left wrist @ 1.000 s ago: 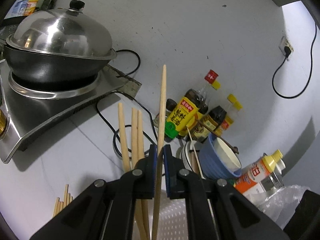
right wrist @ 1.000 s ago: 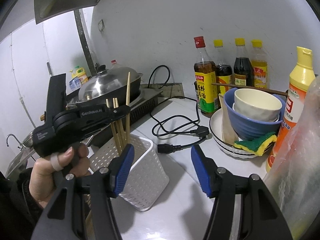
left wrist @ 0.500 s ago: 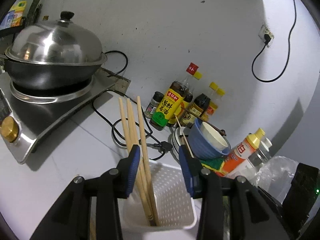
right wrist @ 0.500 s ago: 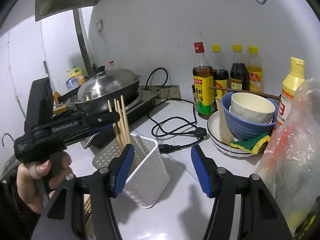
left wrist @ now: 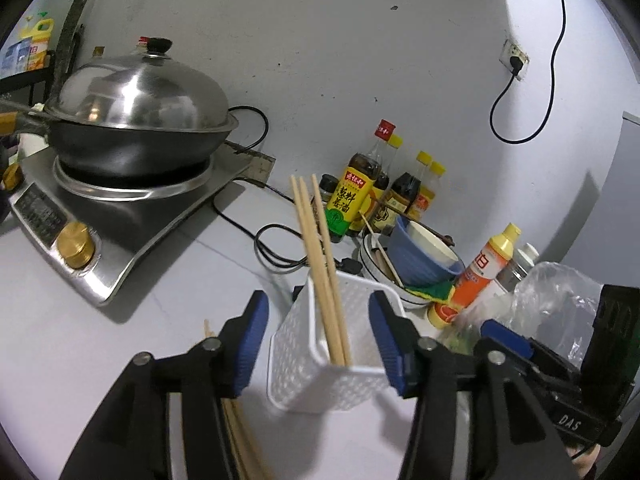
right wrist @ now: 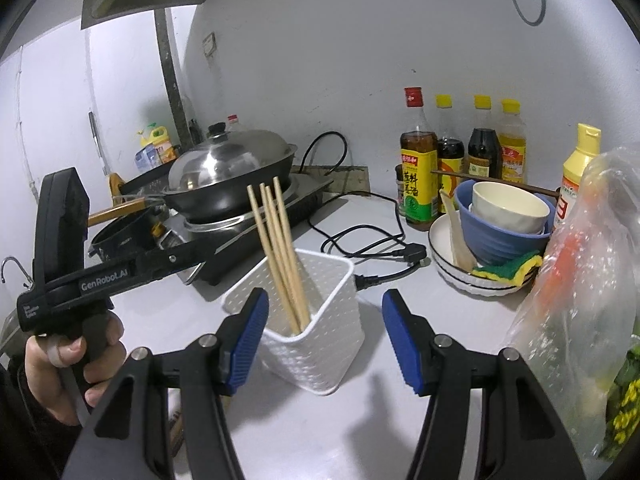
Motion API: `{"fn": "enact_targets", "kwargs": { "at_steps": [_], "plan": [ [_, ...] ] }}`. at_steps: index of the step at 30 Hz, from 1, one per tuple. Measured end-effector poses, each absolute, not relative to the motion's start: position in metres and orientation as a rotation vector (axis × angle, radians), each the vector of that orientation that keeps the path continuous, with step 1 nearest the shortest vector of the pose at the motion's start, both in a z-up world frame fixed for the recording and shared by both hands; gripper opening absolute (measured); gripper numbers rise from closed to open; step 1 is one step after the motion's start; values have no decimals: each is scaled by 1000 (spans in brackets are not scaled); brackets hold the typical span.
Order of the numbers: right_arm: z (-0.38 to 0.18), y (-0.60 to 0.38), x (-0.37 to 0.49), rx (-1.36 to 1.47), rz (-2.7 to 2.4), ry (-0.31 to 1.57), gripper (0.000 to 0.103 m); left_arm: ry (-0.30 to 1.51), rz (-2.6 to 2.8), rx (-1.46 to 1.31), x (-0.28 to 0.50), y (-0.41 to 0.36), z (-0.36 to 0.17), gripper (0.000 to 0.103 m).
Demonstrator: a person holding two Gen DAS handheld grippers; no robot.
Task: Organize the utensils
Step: 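Withdraw both grippers from the holder back toward the loose chopsticks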
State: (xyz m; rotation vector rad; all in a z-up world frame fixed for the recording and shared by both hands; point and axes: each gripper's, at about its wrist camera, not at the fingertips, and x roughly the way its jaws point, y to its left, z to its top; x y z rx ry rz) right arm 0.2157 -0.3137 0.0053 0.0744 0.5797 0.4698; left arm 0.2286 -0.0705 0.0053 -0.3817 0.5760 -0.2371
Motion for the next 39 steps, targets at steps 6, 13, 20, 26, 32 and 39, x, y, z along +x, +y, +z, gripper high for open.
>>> {"fn": "enact_targets", "kwargs": {
  "at_steps": [6, 13, 20, 26, 32, 39],
  "plan": [
    [5, -299, 204, 51, 460, 597, 57, 572, -249, -366, 210, -56, 0, 57],
    [4, -279, 191, 9, 458, 615, 57, 568, -245, -336, 192, -37, -7, 58],
    [-7, -255, 184, -16, 460, 653, 57, 587, -234, -349, 177, -11, -25, 58],
    [-23, -228, 181, -51, 474, 694, 57, 597, -206, -364, 166, 14, -41, 58],
    [-40, -205, 182, -103, 477, 739, 57, 611, -167, -377, 160, 38, -60, 58],
    [-64, -186, 193, -124, 454, 791, 57, 636, -119, -358, 155, 66, -76, 58]
  ]
}}
